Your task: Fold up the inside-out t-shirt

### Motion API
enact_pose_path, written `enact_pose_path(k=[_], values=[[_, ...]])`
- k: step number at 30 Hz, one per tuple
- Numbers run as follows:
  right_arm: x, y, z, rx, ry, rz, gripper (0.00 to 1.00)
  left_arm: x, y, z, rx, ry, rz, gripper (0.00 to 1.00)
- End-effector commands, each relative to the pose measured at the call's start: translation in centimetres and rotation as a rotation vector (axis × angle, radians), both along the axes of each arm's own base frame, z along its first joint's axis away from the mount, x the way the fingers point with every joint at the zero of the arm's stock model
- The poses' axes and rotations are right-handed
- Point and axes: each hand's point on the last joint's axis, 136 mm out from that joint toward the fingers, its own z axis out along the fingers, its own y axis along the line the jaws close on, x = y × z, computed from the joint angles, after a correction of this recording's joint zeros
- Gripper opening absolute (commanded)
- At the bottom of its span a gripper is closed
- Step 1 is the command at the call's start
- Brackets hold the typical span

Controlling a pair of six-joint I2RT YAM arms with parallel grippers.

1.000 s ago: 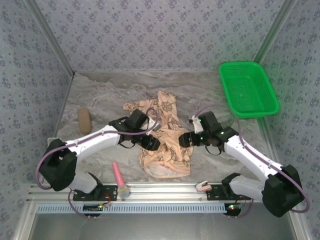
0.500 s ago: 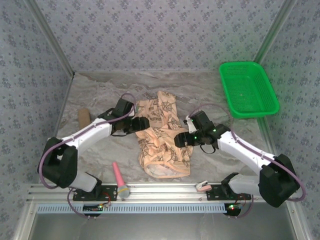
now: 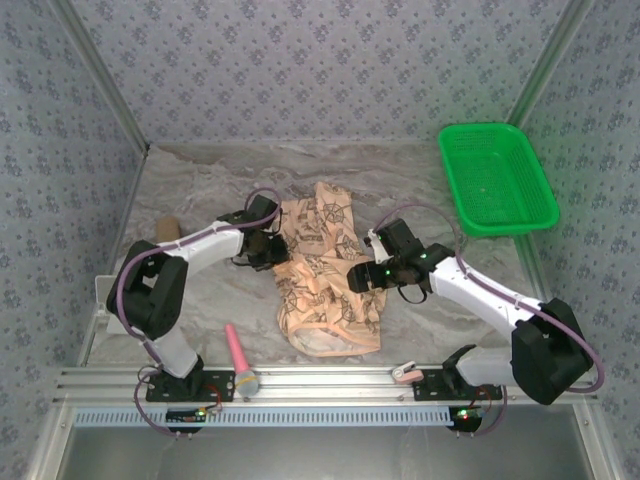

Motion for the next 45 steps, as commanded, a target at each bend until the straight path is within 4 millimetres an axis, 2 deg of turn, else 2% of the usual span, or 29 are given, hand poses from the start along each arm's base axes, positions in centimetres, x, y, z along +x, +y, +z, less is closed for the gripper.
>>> enact_pose_path(k=[1,6,9,12,17,19,22,24,27,30,33,36,38,41,43,44,45], values=[[1.0,0.1,0.8,-0.019,-0.05,0.011,0.84,0.8,0.3,2.5,0.033,-0.058,-0.028,0.0],[2.6,-0.3,1.7,-0.053,-0.11,-0.022,0.84,1.4,2.5,7.5,0.083,-0.17,-0.028,0.0],[2.7,0.8,2.0,-0.02,-0.124,0.02,0.84,1.5,2.8,9.9,0.082,-0.235,-0.041,0.0],[1.9,2.0,1.9,-0.028,-0.116,0.088,0.85,-0.1,4.0,10.1,0.113,-0.2,-0.034,0.0],[2.0,0.9,0.9,-0.101,-0.13,0.064,0.85,-2.7,7.9,9.5,0.185,-0.17,0.007,0.0],[1.4,2.2,1.0,-0.039,-0.115,0.116,0.85,-2.9,9.3,10.6,0.165,-0.183,0.026,0.0],[-1.9,6.6,2.2,0.124,-0.083,0.342,0.86,-2.3,9.1,13.3,0.077,-0.215,0.047,0.0],[-4.2,8.7,2.2,0.112,-0.114,0.496,0.87,-1.7,8.4,14.7,0.034,-0.243,0.046,0.0],[-5.9,10.7,1.3,0.01,-0.193,0.618,0.89,-1.1,7.7,14.9,-0.012,-0.253,0.072,0.0],[-3.8,11.2,-0.3,-0.095,-0.23,0.499,0.89,-0.8,7.3,14.3,-0.026,-0.231,0.08,0.0],[-1.8,11.1,-1.1,-0.103,-0.244,0.389,0.89,-0.6,6.9,13.8,-0.037,-0.212,0.068,0.0],[1.2,10.8,1.2,-0.058,-0.285,0.267,0.92,-1.2,6.5,13.7,-0.028,-0.205,0.029,0.0],[4.4,9.5,3.1,-0.038,-0.299,0.108,0.93,-2.2,6.3,12.4,0.0,-0.198,0.017,0.0],[9.3,7.5,4.5,-0.004,-0.279,-0.168,0.91,-4.6,2.9,9.7,-0.114,-0.131,-0.071,0.0],[11.4,7.7,4.4,0.016,-0.243,-0.261,0.88,-6.6,1.1,8.8,-0.14,-0.088,-0.147,0.0],[12.7,8.5,5.0,0.035,-0.234,-0.287,0.88,-7.4,0.3,9.1,-0.134,-0.095,-0.193,0.0],[13.5,9.2,4.7,0.036,-0.215,-0.303,0.86,-8.3,-0.3,9.5,-0.118,-0.106,-0.23,0.0]])
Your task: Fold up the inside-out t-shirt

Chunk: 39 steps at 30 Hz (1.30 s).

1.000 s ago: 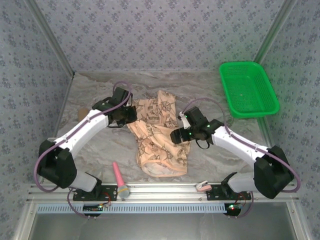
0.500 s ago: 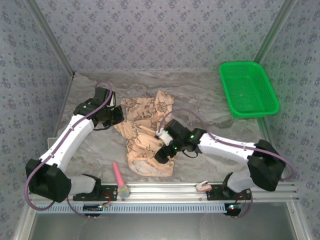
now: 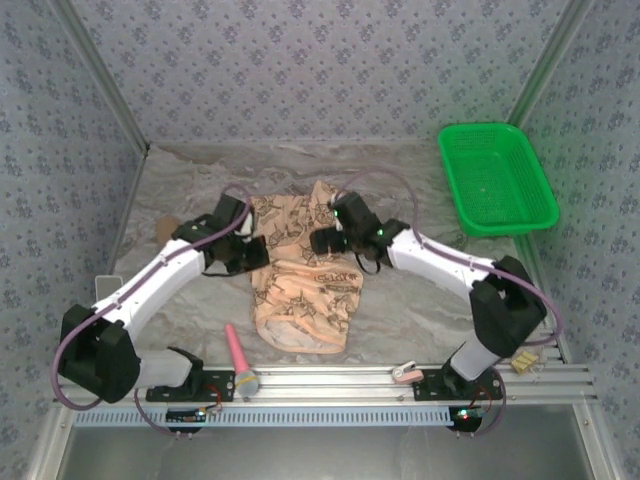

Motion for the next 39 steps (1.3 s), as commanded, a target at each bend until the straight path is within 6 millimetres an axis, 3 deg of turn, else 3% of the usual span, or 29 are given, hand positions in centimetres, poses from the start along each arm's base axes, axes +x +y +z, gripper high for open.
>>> enact_pose_path(k=[1,3,5,9,13,15,17,18,22,26,30,33,35,38,39], values=[[3.0,1.3,-0.9,0.049,0.071,-0.162,0.85,-2.5,-3.5,2.0,-0.075,-0.04,-0.138,0.0],[5.0,2.3,-1.5,0.038,0.086,-0.184,0.81,-4.1,-5.0,3.3,-0.122,-0.066,-0.222,0.0],[6.9,3.0,-2.9,0.017,0.098,-0.206,0.76,-4.8,-4.8,4.1,-0.119,-0.079,-0.244,0.0],[10.5,3.9,-5.4,-0.026,0.115,-0.26,0.67,-4.5,-4.0,5.8,-0.113,-0.142,-0.254,0.0],[11.9,5.5,-8.7,-0.025,0.173,-0.248,0.55,-4.0,-3.9,7.1,-0.119,-0.191,-0.261,0.0],[12.3,5.8,-9.6,-0.011,0.187,-0.269,0.31,-3.7,-3.4,7.6,-0.089,-0.208,-0.26,0.0],[12.8,5.4,-9.3,0.003,0.188,-0.296,0.1,-3.0,-2.3,8.1,-0.031,-0.244,-0.25,0.0],[13.2,5.1,-8.4,0.02,0.17,-0.311,0.01,-2.4,-1.6,8.6,0.009,-0.281,-0.246,0.0],[15.3,2.8,-2.9,0.098,0.088,-0.38,0.0,0.5,0.3,12.6,0.138,-0.522,-0.343,0.0],[18.4,-2.0,5.0,0.223,-0.018,-0.466,0.0,6.0,3.5,18.8,0.296,-0.812,-0.241,0.0],[19.9,-7.8,13.1,0.328,-0.132,-0.531,0.0,11.4,3.7,25.7,0.392,-1.061,-0.254,0.0],[18.8,-11.7,18.4,0.374,-0.23,-0.567,0.0,14.1,3.7,30.7,0.476,-1.122,-0.306,0.0],[17.0,-13.8,21.1,0.398,-0.291,-0.581,0.0,14.5,2.9,33.6,0.478,-1.161,-0.36,0.0],[13.0,-15.0,21.9,0.425,-0.349,-0.574,0.0,13.5,1.3,35.9,0.429,-1.219,-0.449,0.0],[11.5,-15.2,20.9,0.415,-0.353,-0.579,0.0,12.9,0.8,35.8,0.421,-1.232,-0.477,0.0]])
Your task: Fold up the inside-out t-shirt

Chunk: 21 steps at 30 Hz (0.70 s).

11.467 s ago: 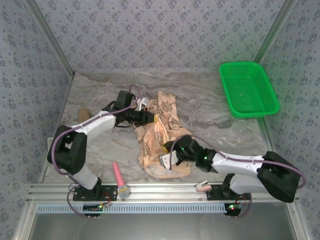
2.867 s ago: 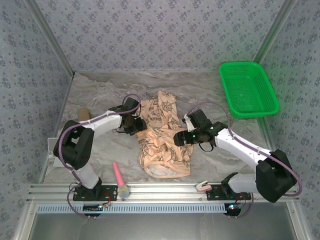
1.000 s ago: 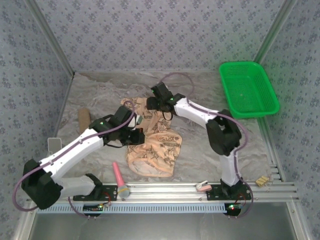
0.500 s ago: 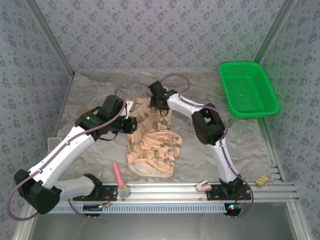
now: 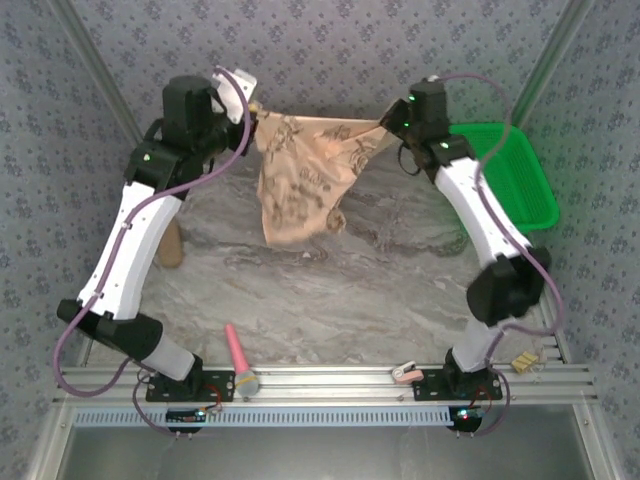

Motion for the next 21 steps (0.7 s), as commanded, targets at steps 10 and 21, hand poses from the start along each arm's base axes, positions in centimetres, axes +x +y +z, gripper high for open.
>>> enact_pose_path(k=[10,21], values=[[-19.8,-2.3,-26.8,-0.15,0.54,-0.031,0.64,-12.9,-6.0,-22.8,0.219,0.226,-0.38,0.0],[-20.7,-6.6,-27.2,-0.073,0.746,-0.017,0.72,-16.8,-0.6,-32.4,0.17,0.426,-0.084,0.0]])
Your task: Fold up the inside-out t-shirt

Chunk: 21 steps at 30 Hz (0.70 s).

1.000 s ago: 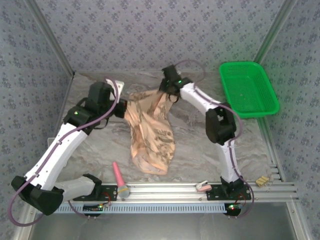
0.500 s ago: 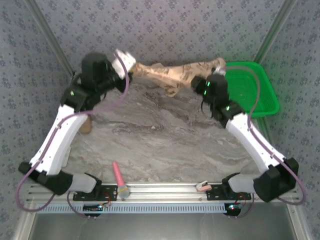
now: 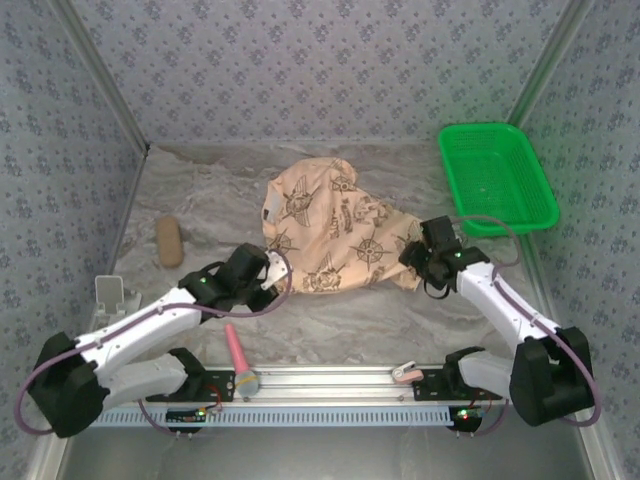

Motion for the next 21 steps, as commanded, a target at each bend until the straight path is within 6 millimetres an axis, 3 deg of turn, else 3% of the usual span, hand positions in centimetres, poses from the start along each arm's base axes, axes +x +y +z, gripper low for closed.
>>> enact_pose_path(k=[1,3,4,5,7,8,11,12,15,18,21], values=[[1.4,-0.3,1.0,-0.012,0.02,0.06,0.73,1.9,0.4,3.3,-0.118,-0.111,0.142,0.0],[2.1,-1.5,0.8,-0.036,0.04,0.05,0.75,2.6,1.1,3.7,-0.154,-0.118,0.229,0.02],[2.2,-1.8,0.3,-0.037,0.052,0.05,0.75,2.9,1.4,3.8,-0.184,-0.102,0.271,0.14],[2.3,-1.9,-0.1,-0.026,0.06,0.055,0.76,3.0,1.5,3.7,-0.212,-0.079,0.294,0.32],[2.1,-2.0,-1.4,0.004,0.094,0.059,0.78,2.7,1.6,3.1,-0.285,0.004,0.348,0.8],[2.0,-1.9,-1.9,0.022,0.102,0.06,0.78,2.8,2.1,2.8,-0.316,0.038,0.413,0.97],[1.4,-1.6,-3.1,0.076,0.119,0.066,0.78,3.0,7.7,1.6,-0.41,0.119,0.907,1.0],[1.3,-1.6,-3.3,0.077,0.118,0.073,0.78,2.4,8.5,0.8,-0.451,0.196,1.001,1.0],[1.1,-1.7,-3.5,0.068,0.119,0.083,0.78,2.1,7.4,-0.7,-0.577,0.398,1.049,1.0],[1.3,-1.4,-3.3,0.082,0.108,0.093,0.78,2.0,6.2,-2.4,-0.57,0.503,1.055,0.99],[1.6,-1.1,-2.9,0.096,0.096,0.102,0.78,2.0,4.6,-3.9,-0.545,0.593,1.04,0.9]])
